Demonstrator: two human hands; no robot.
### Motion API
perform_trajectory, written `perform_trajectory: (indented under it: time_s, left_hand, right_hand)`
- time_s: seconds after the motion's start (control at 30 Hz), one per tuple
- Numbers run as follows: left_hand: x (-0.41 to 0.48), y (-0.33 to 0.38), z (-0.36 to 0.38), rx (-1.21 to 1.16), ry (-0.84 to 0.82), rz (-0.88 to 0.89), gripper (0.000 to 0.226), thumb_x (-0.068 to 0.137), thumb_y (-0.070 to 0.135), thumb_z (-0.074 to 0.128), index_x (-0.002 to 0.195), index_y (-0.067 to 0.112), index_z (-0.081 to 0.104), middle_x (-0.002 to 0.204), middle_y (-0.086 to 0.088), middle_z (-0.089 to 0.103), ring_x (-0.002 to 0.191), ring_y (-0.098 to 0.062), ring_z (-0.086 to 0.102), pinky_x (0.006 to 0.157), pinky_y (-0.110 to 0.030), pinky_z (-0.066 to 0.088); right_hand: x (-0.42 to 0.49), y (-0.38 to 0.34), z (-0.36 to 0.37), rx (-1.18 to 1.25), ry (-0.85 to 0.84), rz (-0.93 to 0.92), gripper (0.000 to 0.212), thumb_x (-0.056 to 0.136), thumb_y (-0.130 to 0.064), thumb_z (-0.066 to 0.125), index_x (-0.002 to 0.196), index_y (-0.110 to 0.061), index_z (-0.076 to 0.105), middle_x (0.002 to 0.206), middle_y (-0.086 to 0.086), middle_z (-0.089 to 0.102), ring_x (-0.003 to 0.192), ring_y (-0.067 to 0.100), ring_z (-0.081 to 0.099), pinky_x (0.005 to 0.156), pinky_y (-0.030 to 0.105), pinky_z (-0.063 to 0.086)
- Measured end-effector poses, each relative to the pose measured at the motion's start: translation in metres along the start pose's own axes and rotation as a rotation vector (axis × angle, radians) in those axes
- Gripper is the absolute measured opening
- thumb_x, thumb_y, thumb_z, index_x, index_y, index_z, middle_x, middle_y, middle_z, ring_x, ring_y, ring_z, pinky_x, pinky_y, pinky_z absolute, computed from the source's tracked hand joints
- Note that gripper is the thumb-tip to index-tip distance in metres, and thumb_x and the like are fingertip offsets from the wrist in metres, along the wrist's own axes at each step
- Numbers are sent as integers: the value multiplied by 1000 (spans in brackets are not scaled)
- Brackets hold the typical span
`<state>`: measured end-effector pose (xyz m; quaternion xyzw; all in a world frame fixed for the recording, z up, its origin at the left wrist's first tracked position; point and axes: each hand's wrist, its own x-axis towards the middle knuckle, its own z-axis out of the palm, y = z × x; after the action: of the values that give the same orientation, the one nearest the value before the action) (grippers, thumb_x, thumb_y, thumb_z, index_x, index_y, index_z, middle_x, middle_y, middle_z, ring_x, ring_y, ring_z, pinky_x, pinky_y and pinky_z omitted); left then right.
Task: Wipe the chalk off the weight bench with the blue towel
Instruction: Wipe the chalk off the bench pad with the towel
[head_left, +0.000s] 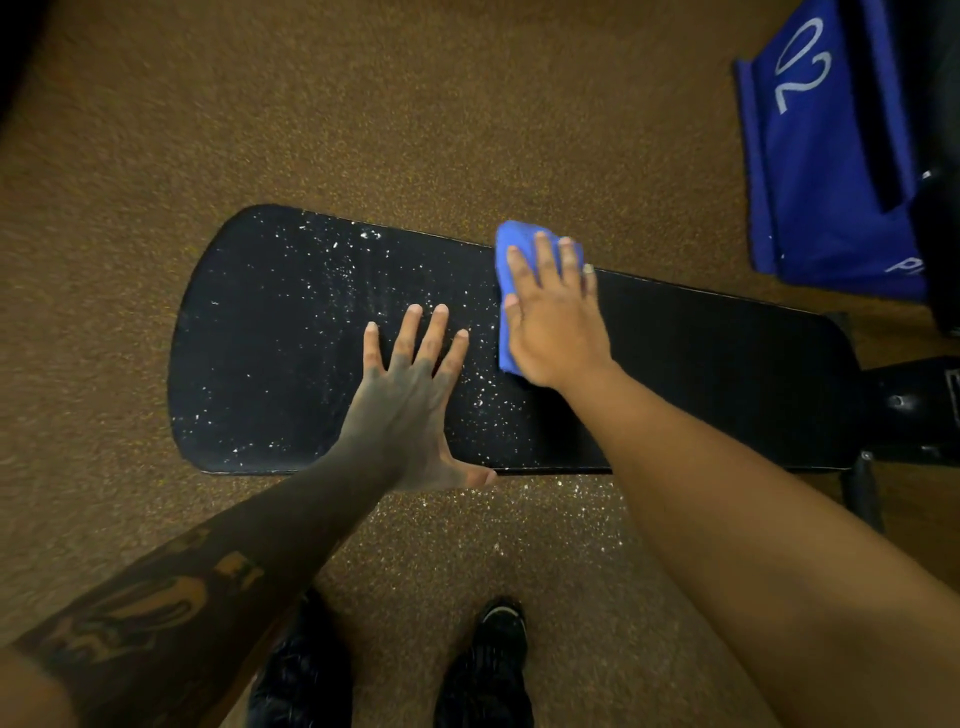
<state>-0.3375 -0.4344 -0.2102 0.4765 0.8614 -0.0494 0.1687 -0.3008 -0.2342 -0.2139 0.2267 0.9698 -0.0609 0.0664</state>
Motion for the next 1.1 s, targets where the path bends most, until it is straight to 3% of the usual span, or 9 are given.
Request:
perform_trajectory:
  time_s: [0.07, 0.1, 0.23, 0.37, 0.53, 0.63, 0.77, 0.93, 1.1]
  left_hand:
    - [0, -1, 0, 3, 0, 4, 151, 43, 109, 20, 153, 14, -21, 160, -15, -31, 148, -38, -26, 117, -68, -3]
    - [0, -2, 1, 4, 0, 6, 150, 43, 109, 20, 152, 14, -21, 160, -15, -31, 148, -38, -27, 117, -67, -3]
    - [0, -1, 1, 2, 9, -1, 151, 44, 108, 20, 152, 11, -21, 161, -15, -29, 148, -37, -26, 117, -67, -2]
    - [-1, -1, 1, -2, 9, -5, 152, 44, 109, 22, 153, 10, -18, 161, -15, -28, 148, -37, -26, 117, -67, -2]
    - [-2, -1, 0, 4, 21, -3, 152, 45, 108, 21, 153, 9, -17, 162, -15, -26, 148, -37, -25, 116, -68, -4]
    - [-5, -7, -5, 6, 42, -6, 152, 44, 108, 22, 154, 10, -13, 163, -15, -21, 150, -36, -22, 117, -68, -3]
    - [-7, -28, -10, 16, 41, -16, 155, 41, 110, 18, 155, 10, -11, 164, -15, -21, 150, -36, -20, 118, -67, -3]
    - [-11, -45, -5, 37, -8, -14, 157, 38, 111, 20, 154, 11, -17, 162, -14, -26, 149, -36, -22, 118, -67, -1]
    - [-10, -46, -3, 30, -3, -7, 156, 39, 111, 20, 153, 11, -17, 162, -14, -26, 149, -36, -23, 118, -68, -1]
  right_hand:
    - [3, -5, -1, 51, 0, 175, 56, 104, -35, 26, 157, -19, 15, 166, 12, 3, 152, 36, -3, 122, 55, 4]
    - [2, -13, 0, 70, 3, 152, 57, 104, -35, 26, 157, -18, 14, 166, 11, 3, 152, 35, -4, 122, 55, 3]
    - [-8, -20, 0, -1, -33, -233, 57, 103, -33, 27, 157, -17, 15, 167, 7, 5, 153, 30, -3, 122, 53, 6]
    - [0, -9, -2, 52, -3, 142, 57, 104, -33, 27, 157, -17, 15, 166, 12, 4, 152, 35, -3, 122, 54, 5]
    - [-17, -23, 0, -30, -46, -236, 58, 104, -37, 26, 157, -18, 16, 167, 8, 5, 153, 31, -1, 122, 55, 8]
    - [-11, -10, -7, -23, -1, -114, 61, 101, -43, 29, 157, -21, 17, 166, 12, 3, 152, 35, 0, 121, 57, 5]
    - [-5, -17, -3, -40, -40, -157, 62, 102, -45, 27, 157, -20, 14, 167, 11, -1, 152, 34, -4, 121, 58, 7]
    - [-12, -30, 3, -6, -31, -17, 61, 104, -41, 23, 158, -16, 10, 166, 11, -6, 152, 33, -8, 122, 55, 4]
    - [-35, -39, 6, -35, -64, -302, 58, 104, -38, 23, 158, -22, 10, 167, 8, -1, 153, 30, -2, 122, 53, 6]
